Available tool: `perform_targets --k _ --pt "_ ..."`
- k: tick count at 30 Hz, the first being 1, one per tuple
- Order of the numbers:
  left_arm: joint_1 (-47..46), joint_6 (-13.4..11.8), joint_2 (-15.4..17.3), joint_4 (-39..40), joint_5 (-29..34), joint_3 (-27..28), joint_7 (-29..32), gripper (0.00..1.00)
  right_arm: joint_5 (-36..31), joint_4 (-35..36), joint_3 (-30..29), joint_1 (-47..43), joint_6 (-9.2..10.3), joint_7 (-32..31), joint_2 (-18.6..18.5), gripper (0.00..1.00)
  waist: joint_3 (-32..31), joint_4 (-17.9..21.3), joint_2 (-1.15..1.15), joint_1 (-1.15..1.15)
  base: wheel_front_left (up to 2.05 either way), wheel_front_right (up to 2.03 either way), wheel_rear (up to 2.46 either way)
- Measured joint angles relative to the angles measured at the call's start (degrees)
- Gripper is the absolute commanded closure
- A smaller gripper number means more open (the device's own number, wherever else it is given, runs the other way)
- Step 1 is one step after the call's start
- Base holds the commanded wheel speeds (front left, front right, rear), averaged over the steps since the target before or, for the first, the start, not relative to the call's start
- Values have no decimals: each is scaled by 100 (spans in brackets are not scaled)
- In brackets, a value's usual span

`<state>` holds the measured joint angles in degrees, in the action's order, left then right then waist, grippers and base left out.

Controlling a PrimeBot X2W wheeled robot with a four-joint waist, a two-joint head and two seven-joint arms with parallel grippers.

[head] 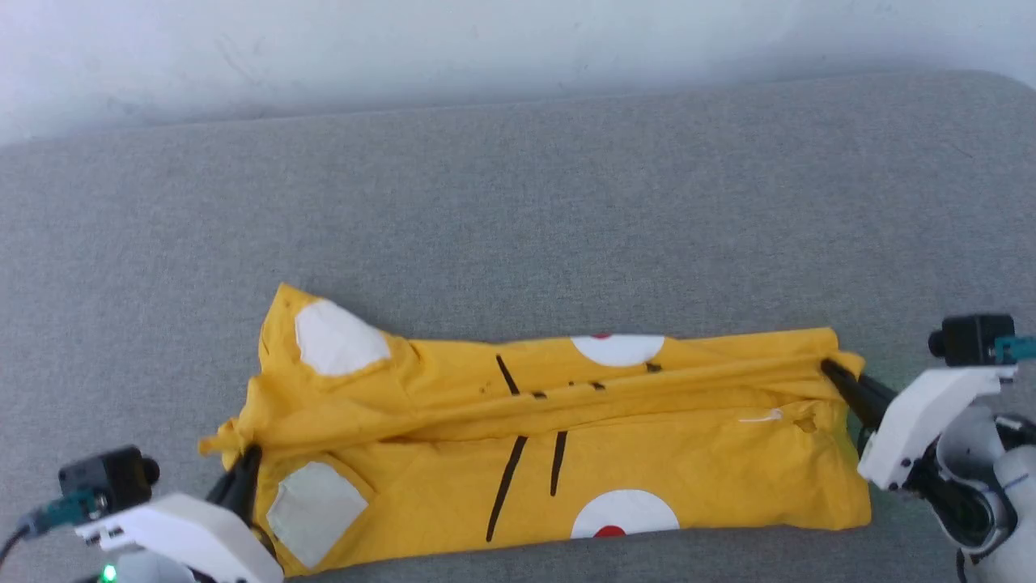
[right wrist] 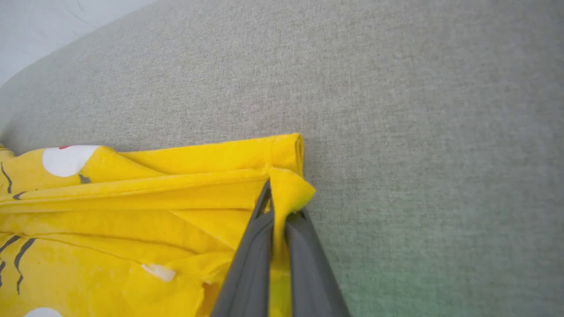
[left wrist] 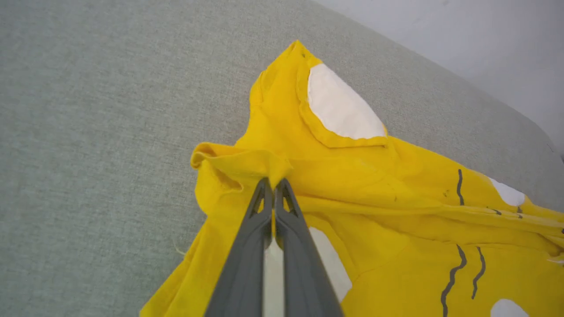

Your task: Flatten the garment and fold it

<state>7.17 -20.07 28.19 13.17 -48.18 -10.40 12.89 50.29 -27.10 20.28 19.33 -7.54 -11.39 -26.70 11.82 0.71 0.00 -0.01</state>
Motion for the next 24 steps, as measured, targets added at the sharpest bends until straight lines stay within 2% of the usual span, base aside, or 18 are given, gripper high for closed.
perform_targets --k 2,3,4,5,6,8,9,16,21,24 --pt "224 -63 -73 11 -74 -5 -8 100 -9 -8 -102 -196 -1 55 67 75 -46 24 0 0 0 0 0" --pt "314 -68 -112 -8 -111 -5 -10 100 -16 -16 -147 -291 -1 89 103 55 -65 40 0 0 0 0 0" --pt "385 -69 -153 -36 -154 -9 -24 100 -34 -22 -185 -380 -1 110 137 24 -82 55 0 0 0 0 0" --pt "442 -68 -194 -63 -182 -9 -58 100 -33 -19 -225 -466 -2 143 176 5 -104 64 0 0 0 0 0" --pt "472 -65 -256 -102 -219 5 -126 100 -34 -8 -260 -539 -4 160 207 0 -122 74 0 0 0 0 0" --pt "530 -29 -312 -237 -255 -34 -153 27 -34 48 -313 -679 -7 194 250 0 -156 88 0 1 0 0 0" --pt "561 -8 -331 -292 -263 -41 -181 0 -34 112 -345 -760 -8 225 266 0 -176 90 0 1 0 0 0" --pt "598 183 -528 -436 -256 15 -754 0 -236 916 -705 -1598 0 252 215 0 -347 72 0 1 0 0 0" --pt "497 489 -582 -441 35 14 -1403 0 -426 1790 -1306 -2001 1 -92 159 0 -465 40 0 1 0 0 0" --pt "263 704 -548 -506 414 -70 -1870 0 -567 2079 -1753 -2029 1 -427 183 0 -492 15 0 1 0 0 0"
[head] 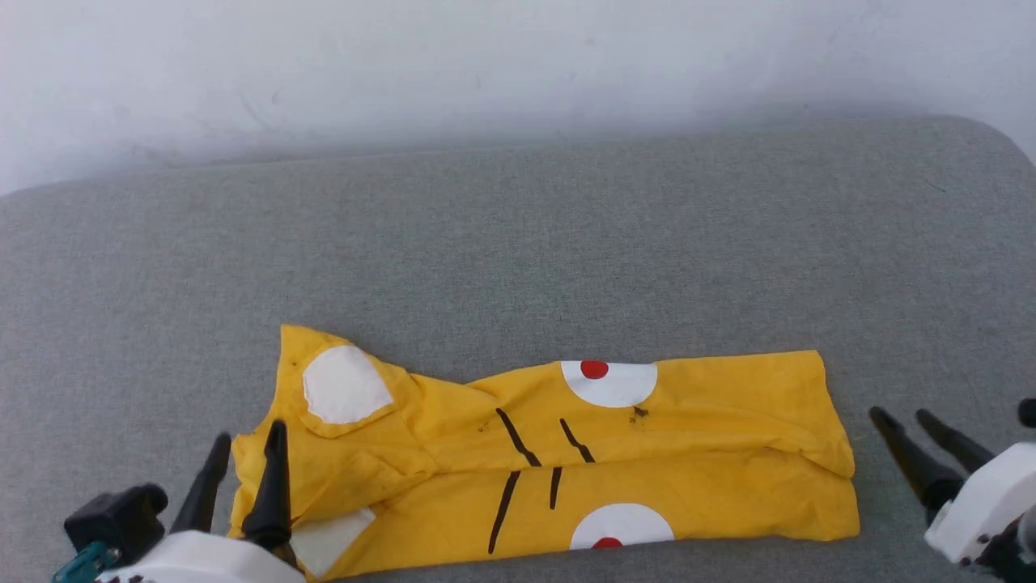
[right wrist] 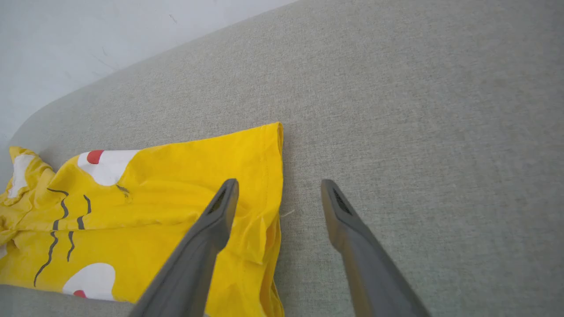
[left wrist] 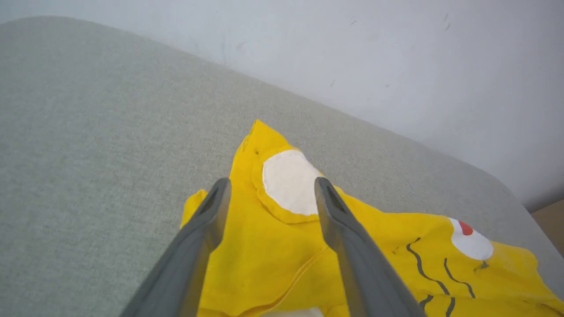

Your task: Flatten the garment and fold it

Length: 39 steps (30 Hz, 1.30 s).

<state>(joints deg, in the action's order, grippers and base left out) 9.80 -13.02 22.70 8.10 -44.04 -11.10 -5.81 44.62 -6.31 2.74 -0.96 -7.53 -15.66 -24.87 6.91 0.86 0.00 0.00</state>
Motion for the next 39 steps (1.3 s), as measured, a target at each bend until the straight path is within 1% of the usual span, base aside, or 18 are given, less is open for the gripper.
perform_targets --k 3,6,9,16,18,22,23,24,25,28,32,35,39 --pt "-311 212 4 -198 412 -114 -539 0 -165 35 -368 63 0 -401 74 0 7 -29 0 0 0 0 0" --pt "-505 333 -29 -439 769 -122 -799 0 -315 -104 -456 297 0 -810 180 0 44 -40 -1 0 0 0 0" --pt "-631 416 -112 -556 1203 -30 -886 0 -430 -396 -379 616 0 -1157 315 0 83 -69 0 1 0 0 0" --pt "-733 842 -660 -482 1998 491 -891 0 -393 -1221 105 1023 0 -1718 731 0 158 -223 0 1 0 0 0" --pt "-728 960 -805 -450 2121 601 -891 0 -308 -1373 196 1113 0 -1883 738 0 171 -269 0 0 0 0 0" --pt "-703 1147 -1033 -442 2314 797 -891 0 -260 -1581 427 1327 0 -2303 634 0 191 -317 0 0 0 0 0" --pt "-686 1193 -1073 -445 2358 835 -891 0 -212 -1611 458 1371 1 -2393 632 53 188 -318 0 0 0 0 0" --pt "-662 1223 -1105 -456 2402 875 -891 0 -183 -1630 485 1396 1 -2469 628 90 183 -317 0 0 0 0 0" --pt "-640 1252 -1148 -470 2429 913 -891 0 -169 -1642 505 1411 1 -2520 627 100 175 -312 0 0 0 0 0" --pt "-626 1307 -1189 -494 2626 976 -891 0 -170 -1649 579 1418 -3 -2543 630 100 142 -292 -1 0 0 0 0" --pt "-622 1397 -1220 -531 2766 1057 -891 0 -182 -1517 550 1335 -2 -2354 614 100 66 -275 -1 1 0 0 0" --pt "-538 1407 -1229 -591 2803 1115 -891 0 -235 -1385 392 1168 -3 -2236 561 100 -17 -246 -1 0 0 0 0" --pt "-397 1433 -1268 -632 2814 1213 -891 0 -405 -1325 -71 914 -2 -2083 330 100 -98 -172 -1 0 0 0 0"
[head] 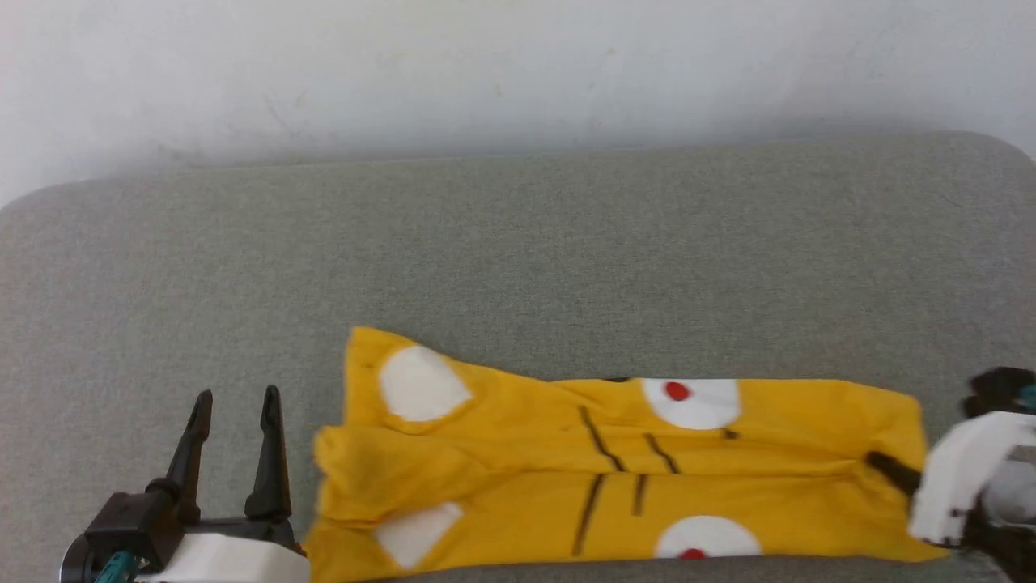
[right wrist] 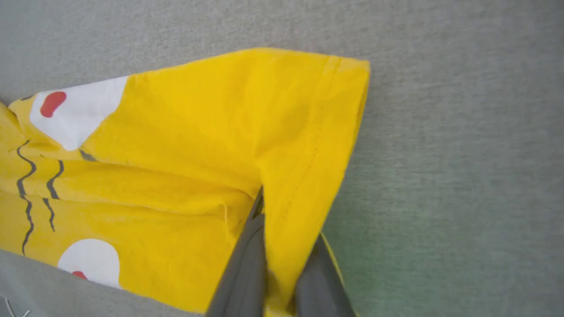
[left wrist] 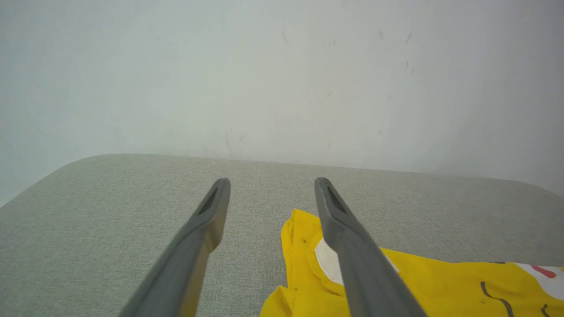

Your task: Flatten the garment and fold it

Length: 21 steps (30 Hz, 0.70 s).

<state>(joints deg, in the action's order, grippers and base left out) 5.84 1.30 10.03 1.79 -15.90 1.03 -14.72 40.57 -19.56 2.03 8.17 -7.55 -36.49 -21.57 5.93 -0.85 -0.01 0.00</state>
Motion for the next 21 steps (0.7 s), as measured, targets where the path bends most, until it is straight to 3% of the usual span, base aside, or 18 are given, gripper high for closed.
perform_targets --k 6,9,14,19,21 --pt "28 24 -70 -44 38 45 0 0 -233 -55 -960 -162 1 87 -233 100 -70 62 0 0 0 0 0" --pt "46 66 -85 -81 38 44 0 0 -187 -25 -1366 -174 1 -16 -167 100 -86 59 0 0 0 0 0" --pt "110 99 -136 -136 38 43 0 0 833 203 -1746 -121 2 -850 563 100 -142 58 0 0 0 0 0" --pt "110 125 -176 -175 36 31 -1 0 2376 565 -1809 107 3 -1847 1503 100 -178 11 0 0 0 0 0" --pt "109 156 -181 -179 35 29 0 0 2815 671 -1685 193 3 -2101 1712 100 -172 -20 0 0 0 0 0"
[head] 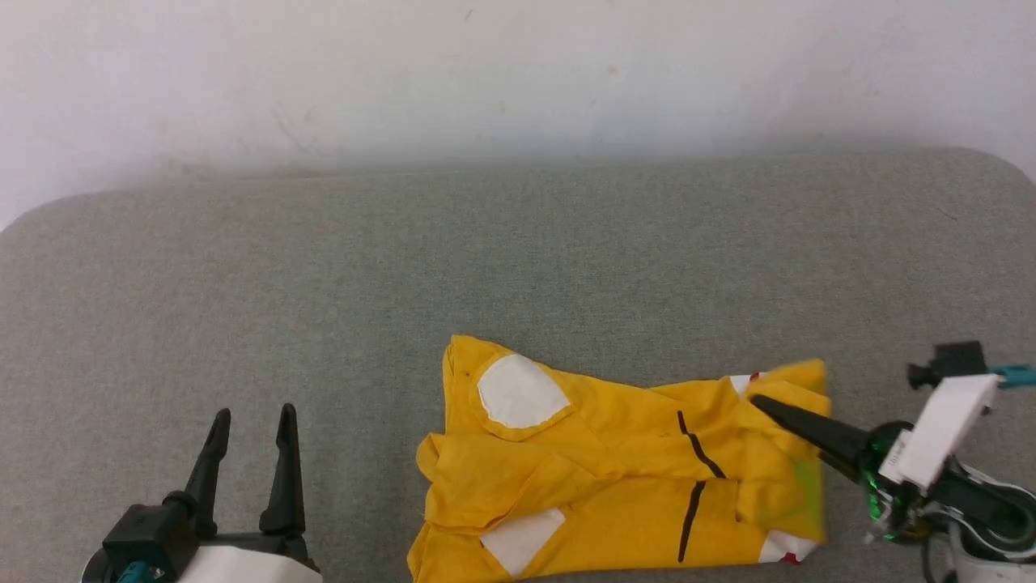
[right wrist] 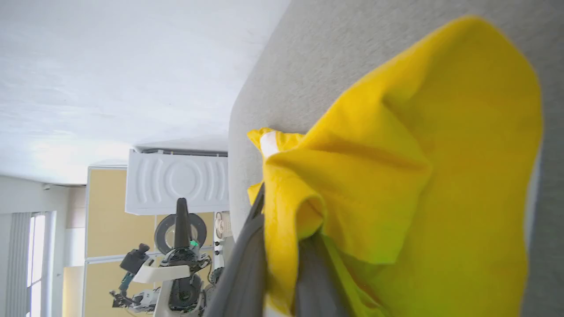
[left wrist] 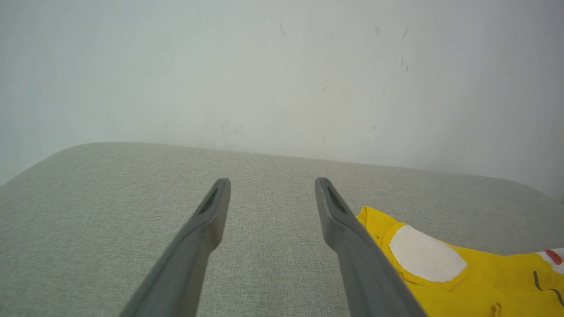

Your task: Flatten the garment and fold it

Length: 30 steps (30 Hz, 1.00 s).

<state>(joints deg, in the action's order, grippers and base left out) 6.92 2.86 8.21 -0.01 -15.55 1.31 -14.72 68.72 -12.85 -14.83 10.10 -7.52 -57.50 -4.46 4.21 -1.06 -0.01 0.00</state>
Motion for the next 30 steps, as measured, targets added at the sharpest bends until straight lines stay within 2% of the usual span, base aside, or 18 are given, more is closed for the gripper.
perform_targets --k 5,9,13,16,18,19,22,24,30 --pt "-48 13 -1 -31 -3 -31 0 0 764 -111 667 233 0 104 119 100 60 -82 0 0 0 0 0" --pt "-233 63 -41 -90 -16 -120 0 0 1452 -387 1882 356 0 742 123 100 115 -233 0 1 0 0 0" --pt "-351 70 -55 -130 -20 -148 0 0 1407 -632 3019 517 0 1406 148 100 187 -399 0 0 0 0 0" --pt "-419 111 -62 -160 -46 -148 0 0 1078 -931 3548 721 0 2045 167 100 266 -503 0 0 0 0 0" --pt "-462 113 -71 -179 -57 -144 0 0 748 -1160 3788 893 0 2502 163 51 329 -554 0 1 0 0 0" --pt "-478 114 -79 -187 -57 -142 0 0 615 -1268 3905 973 0 2685 160 0 358 -575 0 1 0 0 0" --pt "-499 119 -87 -219 -57 -124 -1 0 309 -1385 4369 1159 0 2843 148 0 433 -616 0 1 0 0 0" --pt "-499 120 -94 -233 -57 -90 0 0 112 -1223 4688 1275 0 2938 93 0 464 -608 0 1 0 0 0" --pt "-500 122 -105 -305 -56 -18 0 0 -1407 -396 5954 1882 0 3668 -810 0 409 -484 0 0 0 0 0"
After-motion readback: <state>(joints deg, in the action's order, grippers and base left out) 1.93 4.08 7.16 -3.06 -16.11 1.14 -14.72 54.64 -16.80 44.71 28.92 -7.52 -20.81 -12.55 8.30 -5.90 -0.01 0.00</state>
